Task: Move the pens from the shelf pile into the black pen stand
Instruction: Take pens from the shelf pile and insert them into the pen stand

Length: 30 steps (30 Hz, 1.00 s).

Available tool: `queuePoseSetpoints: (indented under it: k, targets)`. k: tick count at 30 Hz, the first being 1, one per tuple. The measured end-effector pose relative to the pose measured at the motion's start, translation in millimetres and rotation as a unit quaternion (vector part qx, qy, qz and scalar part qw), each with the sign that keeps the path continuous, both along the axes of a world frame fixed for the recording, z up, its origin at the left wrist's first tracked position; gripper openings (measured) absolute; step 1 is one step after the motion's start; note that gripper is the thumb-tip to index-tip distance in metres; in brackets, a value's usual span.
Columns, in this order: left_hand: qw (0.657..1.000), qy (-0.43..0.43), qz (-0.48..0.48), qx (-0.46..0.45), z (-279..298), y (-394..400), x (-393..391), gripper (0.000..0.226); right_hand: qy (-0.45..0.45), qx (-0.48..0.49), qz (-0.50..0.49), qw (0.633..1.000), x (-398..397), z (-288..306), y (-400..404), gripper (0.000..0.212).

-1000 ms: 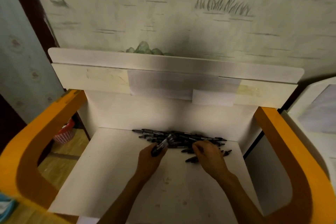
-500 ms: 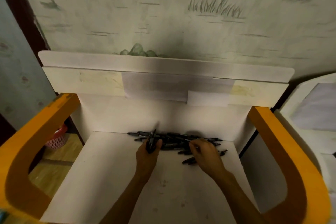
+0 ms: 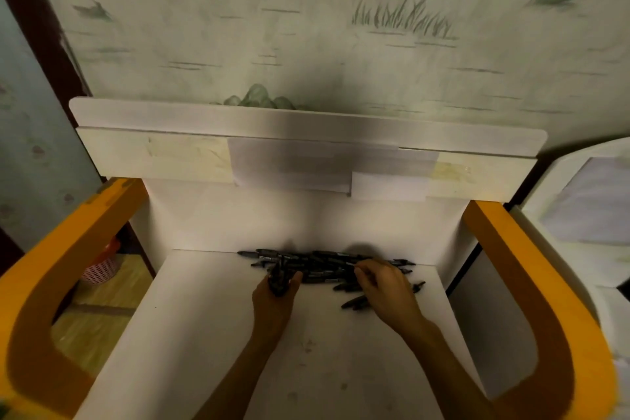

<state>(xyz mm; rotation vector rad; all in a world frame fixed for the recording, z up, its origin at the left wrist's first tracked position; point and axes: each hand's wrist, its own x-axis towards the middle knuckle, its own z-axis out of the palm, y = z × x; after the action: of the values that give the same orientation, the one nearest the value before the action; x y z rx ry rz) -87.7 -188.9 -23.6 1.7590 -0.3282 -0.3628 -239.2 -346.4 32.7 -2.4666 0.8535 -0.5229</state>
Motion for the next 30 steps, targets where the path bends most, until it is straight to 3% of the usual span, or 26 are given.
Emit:
queuePoseSetpoints:
  k: [9,13,16,20,24,30]
  targets:
    - [0.996,-0.037,-0.057,0.054,3,6,4,0.025,-0.003,-0.009,0.005,1.0,-4,16,15,0.023]
    - [0.992,-0.041,-0.118,0.007,34,-3,1,0.042,0.003,-0.028,-0.011,1.0,-9,37,23,0.024]
    - [0.986,-0.014,-0.164,-0.004,58,-14,-6,0.035,0.004,-0.057,-0.029,0.998,-18,52,27,0.024]
    - [0.966,0.039,-0.247,-0.06,89,-24,-27,0.004,-0.013,-0.084,-0.049,0.995,-39,76,36,0.023]
    - [0.957,0.037,-0.274,-0.088,122,-32,-55,0.022,-0.047,-0.067,-0.087,0.993,-69,97,38,0.025]
    - [0.944,-0.012,-0.319,-0.082,154,-44,-107,0.023,-0.069,-0.116,-0.142,0.981,-132,133,41,0.028]
